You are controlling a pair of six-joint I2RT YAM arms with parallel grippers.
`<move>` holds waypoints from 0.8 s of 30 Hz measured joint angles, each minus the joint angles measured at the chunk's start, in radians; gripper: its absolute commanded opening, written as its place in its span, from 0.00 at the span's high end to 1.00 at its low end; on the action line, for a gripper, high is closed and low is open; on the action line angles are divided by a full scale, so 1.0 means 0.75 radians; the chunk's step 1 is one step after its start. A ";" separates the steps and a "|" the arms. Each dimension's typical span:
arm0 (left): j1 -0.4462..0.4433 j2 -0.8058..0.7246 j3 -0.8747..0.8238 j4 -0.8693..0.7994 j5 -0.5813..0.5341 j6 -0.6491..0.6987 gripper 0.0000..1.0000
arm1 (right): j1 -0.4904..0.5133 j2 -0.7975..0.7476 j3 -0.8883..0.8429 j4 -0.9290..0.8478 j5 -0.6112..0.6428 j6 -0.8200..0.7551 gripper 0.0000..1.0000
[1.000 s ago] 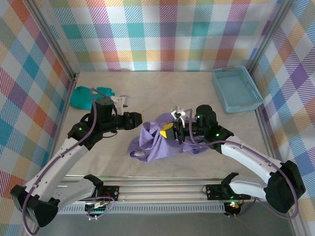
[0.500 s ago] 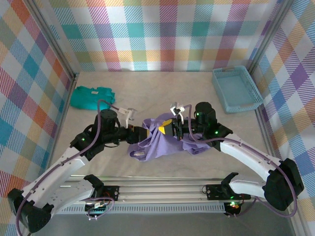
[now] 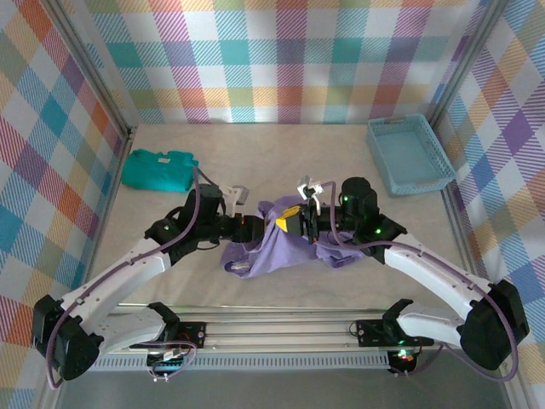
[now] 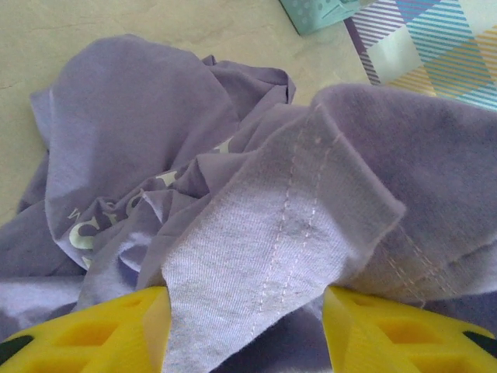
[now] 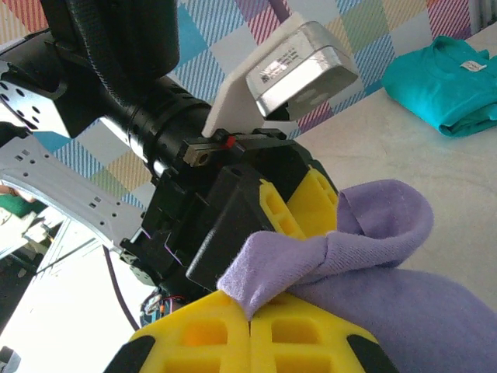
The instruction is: Fold the inside-out t-shirt
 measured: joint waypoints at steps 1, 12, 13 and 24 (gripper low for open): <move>0.000 0.010 0.005 0.009 0.008 0.000 0.44 | 0.000 0.000 0.000 0.000 -0.001 0.000 1.00; -0.001 0.076 0.040 0.087 0.086 0.006 0.47 | -0.001 0.000 0.000 -0.001 0.000 0.000 1.00; -0.001 0.081 0.044 0.084 0.082 0.011 0.51 | -0.002 0.000 0.000 -0.002 0.000 0.000 1.00; 0.002 0.014 0.051 0.066 0.086 0.049 0.94 | -0.052 -0.114 0.000 -0.149 0.053 -0.048 1.00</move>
